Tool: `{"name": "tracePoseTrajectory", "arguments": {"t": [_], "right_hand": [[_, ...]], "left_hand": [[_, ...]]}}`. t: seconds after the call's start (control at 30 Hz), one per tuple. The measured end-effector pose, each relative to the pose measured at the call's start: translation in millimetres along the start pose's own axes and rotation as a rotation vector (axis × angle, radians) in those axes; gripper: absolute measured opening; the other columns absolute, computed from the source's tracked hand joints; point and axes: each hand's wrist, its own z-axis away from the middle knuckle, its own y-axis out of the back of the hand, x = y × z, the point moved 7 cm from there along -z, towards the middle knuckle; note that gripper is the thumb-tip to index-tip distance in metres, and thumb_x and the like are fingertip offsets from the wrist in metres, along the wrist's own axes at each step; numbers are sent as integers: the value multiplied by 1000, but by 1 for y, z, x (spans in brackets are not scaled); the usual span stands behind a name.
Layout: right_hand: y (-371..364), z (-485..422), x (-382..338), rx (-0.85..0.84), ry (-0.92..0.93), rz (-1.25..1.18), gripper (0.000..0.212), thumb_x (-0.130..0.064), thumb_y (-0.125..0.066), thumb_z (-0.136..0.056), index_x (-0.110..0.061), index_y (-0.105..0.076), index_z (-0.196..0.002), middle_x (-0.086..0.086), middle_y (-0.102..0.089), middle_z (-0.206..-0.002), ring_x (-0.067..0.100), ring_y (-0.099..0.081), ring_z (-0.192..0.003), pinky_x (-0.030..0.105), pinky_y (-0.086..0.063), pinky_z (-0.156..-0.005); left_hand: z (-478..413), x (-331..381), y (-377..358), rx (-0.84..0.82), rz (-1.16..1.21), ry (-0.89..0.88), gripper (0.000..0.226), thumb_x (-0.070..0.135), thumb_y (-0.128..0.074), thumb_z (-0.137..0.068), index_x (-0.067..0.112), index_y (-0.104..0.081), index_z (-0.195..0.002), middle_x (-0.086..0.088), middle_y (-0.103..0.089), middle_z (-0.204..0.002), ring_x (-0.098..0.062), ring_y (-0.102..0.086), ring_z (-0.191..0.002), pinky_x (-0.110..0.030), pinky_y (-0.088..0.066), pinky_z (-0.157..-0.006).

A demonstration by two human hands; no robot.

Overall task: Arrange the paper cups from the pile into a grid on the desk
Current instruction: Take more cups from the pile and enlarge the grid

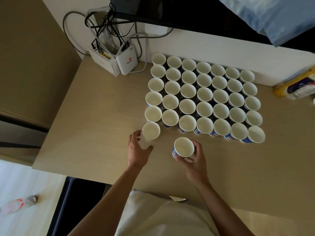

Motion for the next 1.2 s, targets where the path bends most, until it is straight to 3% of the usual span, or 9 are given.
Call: {"name": "tracePoseTrajectory", "arguments": {"t": [0.23, 0.37, 0.5, 0.63, 0.87, 1.03, 1.2], "right_hand": [[-37, -23, 4, 31, -22, -33, 62, -11, -89, -72, -22, -56, -123, -8, -66, -115, 7, -63, -109, 34, -60, -87], [-48, -33, 7, 49, -22, -30, 62, -4, -86, -72, -21, -56, -124, -11, -64, -115, 6, -60, -110, 34, -61, -88], [-52, -40, 10, 56, -11, -9, 71, -3, -85, -73, -18, -53, -134, -7, -62, -122, 11, -59, -116, 27, -60, -85], [-57, -43, 11, 54, -14, -3, 66, -3, -84, -72, -18, -55, -129, -4, -65, -120, 14, -64, -111, 21, -59, -79], [-61, -46, 17, 29, -68, -42, 61, 4, -75, -73, -23, -55, -125, -5, -65, -119, 11, -64, -112, 29, -59, -88], [-64, -47, 17, 17, -77, -45, 60, 4, -72, -74, -25, -55, -124, -3, -64, -122, 7, -60, -115, 18, -57, -82], [-66, -44, 27, 1, -119, -76, 71, 6, -71, -73, -24, -50, -134, -7, -61, -127, 1, -57, -120, 28, -55, -91]], "left_hand": [[24, 14, 23, 11, 44, -42, 77, 14, -89, -68, 21, -49, -134, 9, -54, -125, -12, -55, -106, -27, -48, -80], [32, 20, 30, 13, 66, -42, 75, 15, -88, -70, 21, -50, -134, 10, -55, -125, -10, -55, -106, -17, -44, -76], [36, 19, 34, 19, 75, -42, 74, 14, -88, -71, 19, -50, -135, 9, -56, -125, -12, -57, -108, -18, -44, -78], [37, 20, 38, 26, 78, -38, 72, 15, -87, -71, 20, -51, -133, 9, -57, -125, -12, -57, -108, -20, -45, -78], [36, 19, 40, 21, 90, -21, 70, 14, -87, -73, 21, -51, -133, 8, -58, -125, -12, -57, -109, -17, -44, -78], [37, 20, 39, 18, 85, -14, 68, 15, -86, -74, 23, -52, -132, 10, -58, -125, -11, -57, -109, -17, -45, -76], [41, 22, 40, 25, 83, -21, 67, 15, -86, -74, 22, -52, -131, 9, -58, -125, -12, -57, -109, -18, -45, -76]]}}
